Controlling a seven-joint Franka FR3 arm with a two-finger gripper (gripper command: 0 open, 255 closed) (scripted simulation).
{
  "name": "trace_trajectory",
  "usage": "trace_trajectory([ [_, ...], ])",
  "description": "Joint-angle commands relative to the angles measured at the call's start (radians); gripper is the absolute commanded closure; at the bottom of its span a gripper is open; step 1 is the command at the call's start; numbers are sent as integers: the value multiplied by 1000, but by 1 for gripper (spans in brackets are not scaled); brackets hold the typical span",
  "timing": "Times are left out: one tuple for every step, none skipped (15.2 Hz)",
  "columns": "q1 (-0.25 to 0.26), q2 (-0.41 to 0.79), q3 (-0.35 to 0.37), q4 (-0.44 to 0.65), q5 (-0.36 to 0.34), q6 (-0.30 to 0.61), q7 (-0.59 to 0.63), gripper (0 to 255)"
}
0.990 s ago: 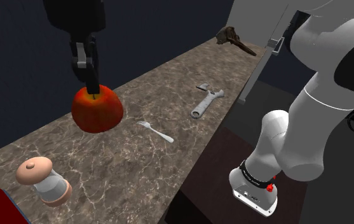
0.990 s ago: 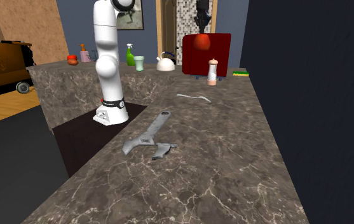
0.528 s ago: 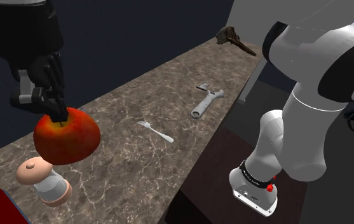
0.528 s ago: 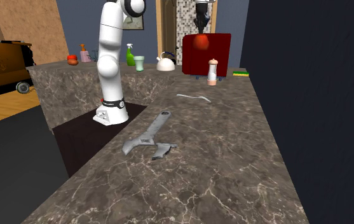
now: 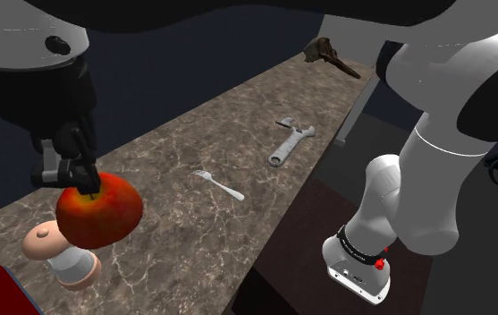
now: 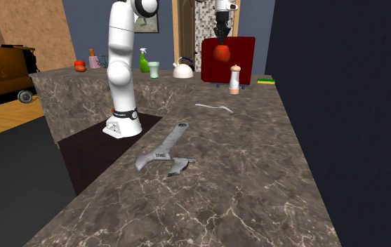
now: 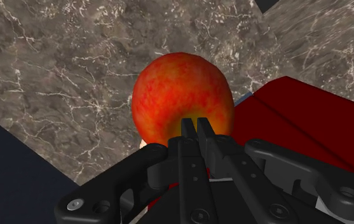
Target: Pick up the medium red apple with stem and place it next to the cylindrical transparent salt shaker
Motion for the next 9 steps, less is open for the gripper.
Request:
trace_trajectory([
  [-3,-10,-1,-41,2,31,-2,255],
  [-4,-14,-1,-60,3,47,-2,255],
  [-5,-18,-2,-79,4,62,-3,255],
  [-6,-22,-2,-97,5,77,-3,255],
  [-6,-25,-2,-115,6,91,-3,255],
  [-7,-28,-2,-133,6,106,-4,255],
  [-8,-30,-3,-149,7,121,-4,255],
  [-8,-33,-3,-166,7,135,-4,255],
  [-9,-34,-3,-182,8,149,-4,255],
])
